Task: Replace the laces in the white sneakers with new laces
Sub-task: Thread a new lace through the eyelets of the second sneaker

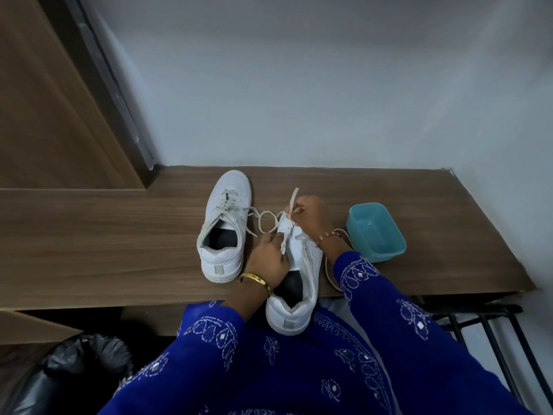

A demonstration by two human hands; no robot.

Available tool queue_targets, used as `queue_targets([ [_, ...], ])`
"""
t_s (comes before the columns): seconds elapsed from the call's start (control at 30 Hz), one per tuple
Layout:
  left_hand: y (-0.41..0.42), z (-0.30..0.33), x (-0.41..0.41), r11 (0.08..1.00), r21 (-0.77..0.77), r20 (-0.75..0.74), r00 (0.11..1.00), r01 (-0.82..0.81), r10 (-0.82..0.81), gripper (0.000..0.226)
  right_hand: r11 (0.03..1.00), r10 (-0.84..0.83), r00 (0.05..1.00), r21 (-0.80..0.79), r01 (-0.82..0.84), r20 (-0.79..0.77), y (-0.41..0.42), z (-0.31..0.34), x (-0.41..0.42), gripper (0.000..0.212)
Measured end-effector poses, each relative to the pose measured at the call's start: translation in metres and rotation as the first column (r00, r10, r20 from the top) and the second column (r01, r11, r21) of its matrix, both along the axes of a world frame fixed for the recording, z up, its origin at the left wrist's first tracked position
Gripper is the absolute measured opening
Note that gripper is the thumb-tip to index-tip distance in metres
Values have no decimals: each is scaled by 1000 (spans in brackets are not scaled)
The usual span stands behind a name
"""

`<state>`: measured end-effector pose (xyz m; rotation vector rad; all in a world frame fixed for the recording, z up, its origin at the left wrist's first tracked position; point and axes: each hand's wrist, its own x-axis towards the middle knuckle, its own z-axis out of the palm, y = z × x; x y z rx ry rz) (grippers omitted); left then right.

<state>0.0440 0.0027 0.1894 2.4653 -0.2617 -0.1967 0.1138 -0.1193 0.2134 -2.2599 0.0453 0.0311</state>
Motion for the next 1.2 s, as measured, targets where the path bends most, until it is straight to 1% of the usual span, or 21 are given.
queue_targets([
  [0.17,1,-2,-1,999,-29,-4,1000,-16,16,49,999,-24,1000,27,24,19,5,-4,5,14],
  [0.27,1,-2,-1,999,-46,-1,1000,-27,27,49,997,29,999,-75,-28,13,7,-5,7,8],
  [0.33,1,-2,-1,999,-41,-2,1000,-30,30,49,992,48,999,-120,-47,6,5,-8,10,9],
  [0.43,1,-2,-1,999,-45,-8,1000,-30,30,49,990,59,998,-131,-61,-16,4,-8,13,23],
  [0.53,1,-2,-1,998,-50,-15,999,-35,34,48,982,77,996,-172,-83,-40,3,-3,14,21],
  [0.63,1,-1,-2,998,-46,-13,999,-43,43,48,958,137,990,-251,-141,-31,3,0,15,46],
  [0.8,1,-3,-2,997,-57,-19,998,-57,56,46,937,222,975,-274,-216,-10,2,-2,19,56],
  [1.07,1,-3,-2,996,-68,-10,998,-62,61,47,916,277,961,-297,-269,-16,7,-5,21,51],
  [1.2,1,-4,-2,995,-80,-5,998,-62,62,46,893,298,953,-334,-300,-59,9,-6,18,38],
])
